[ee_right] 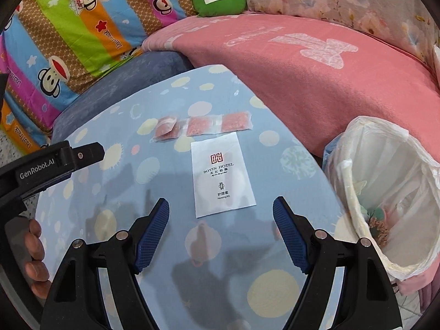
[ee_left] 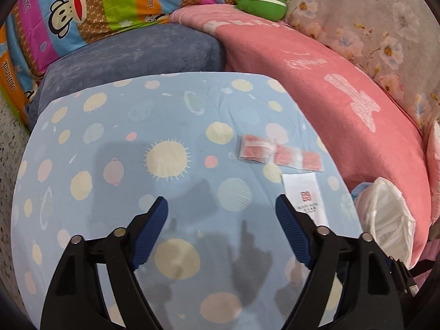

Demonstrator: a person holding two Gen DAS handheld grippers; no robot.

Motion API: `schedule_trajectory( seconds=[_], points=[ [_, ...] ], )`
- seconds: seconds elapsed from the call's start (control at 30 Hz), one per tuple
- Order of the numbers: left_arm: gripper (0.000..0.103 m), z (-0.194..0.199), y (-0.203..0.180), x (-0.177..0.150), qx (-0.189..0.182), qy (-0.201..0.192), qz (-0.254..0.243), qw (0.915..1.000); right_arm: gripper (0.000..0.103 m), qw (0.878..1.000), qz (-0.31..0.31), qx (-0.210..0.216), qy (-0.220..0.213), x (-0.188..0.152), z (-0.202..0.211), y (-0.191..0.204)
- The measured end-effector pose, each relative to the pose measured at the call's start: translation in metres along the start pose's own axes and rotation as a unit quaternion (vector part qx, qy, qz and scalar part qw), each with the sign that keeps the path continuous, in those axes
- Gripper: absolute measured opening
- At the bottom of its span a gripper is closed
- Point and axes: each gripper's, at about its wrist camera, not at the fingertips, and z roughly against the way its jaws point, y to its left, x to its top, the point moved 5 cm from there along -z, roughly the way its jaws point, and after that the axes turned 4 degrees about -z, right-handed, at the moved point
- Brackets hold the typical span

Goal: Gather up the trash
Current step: 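Grasp the pink sachet strip with the left tool while the right tool grasps the white packet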

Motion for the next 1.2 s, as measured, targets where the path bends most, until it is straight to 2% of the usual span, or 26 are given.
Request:
schedule_trajectory(
  seconds=[0.13,0.4,0.6,0.7,0.73,0.8,0.83,0.9,0.93,1.07,1.1,1.13,1.2],
  points=[
    [0.088,-0.025,0.004,0.009,-0.006,0.016,0.01,0.9998,0.075,1.0,0.003,0.0,0.016,0.001,-0.027,0.007],
    [0.089,-0.079,-0.016,0.031,-0.02,0.045,-0.01,0.9988,0.075,0.999,-0.005,-0.008,0.037,0.009,-0.071,0.005],
    [0.088,-0.117,-0.033,0.045,-0.025,0.059,-0.025,0.9976,0.075,0.999,0.004,-0.02,0.028,0.015,-0.082,0.006],
    [0.077,-0.13,-0.034,0.049,-0.032,0.065,-0.021,0.9972,0.075,1.0,0.006,-0.021,0.021,0.018,-0.085,0.005],
    [0.068,-0.134,-0.034,0.049,-0.036,0.07,-0.02,0.9967,0.075,1.0,0.007,-0.022,0.02,0.018,-0.085,0.005],
    [0.059,-0.135,-0.034,0.05,-0.034,0.063,-0.026,0.9971,0.074,1.0,0.008,-0.024,0.016,0.019,-0.086,0.004],
    [0.045,-0.135,-0.035,0.049,-0.038,0.065,-0.031,0.9967,0.073,1.0,0.01,-0.026,0.014,0.019,-0.086,0.004],
    [0.037,-0.132,-0.034,0.049,-0.042,0.066,-0.032,0.9965,0.069,0.999,0.017,-0.035,0.012,0.019,-0.087,0.005],
    [0.027,-0.131,-0.033,0.047,-0.048,0.067,-0.029,0.9962,0.068,0.999,0.023,-0.04,0.011,0.018,-0.087,0.005],
    [0.019,-0.12,-0.029,0.042,-0.046,0.067,-0.027,0.9963,0.051,0.999,0.021,-0.04,0.014,0.016,-0.081,0.0],
    [0.019,-0.117,-0.029,0.041,-0.047,0.067,-0.025,0.9963,0.038,0.999,0.016,-0.037,0.016,0.016,-0.079,-0.002],
    [0.018,-0.114,-0.028,0.039,-0.048,0.067,-0.023,0.9964,0.035,0.999,0.01,-0.036,0.017,0.015,-0.076,-0.005],
    [0.018,-0.104,-0.029,0.035,-0.047,0.064,-0.024,0.9966,0.017,0.999,0.0,-0.025,0.022,0.014,-0.071,-0.01]
  ],
)
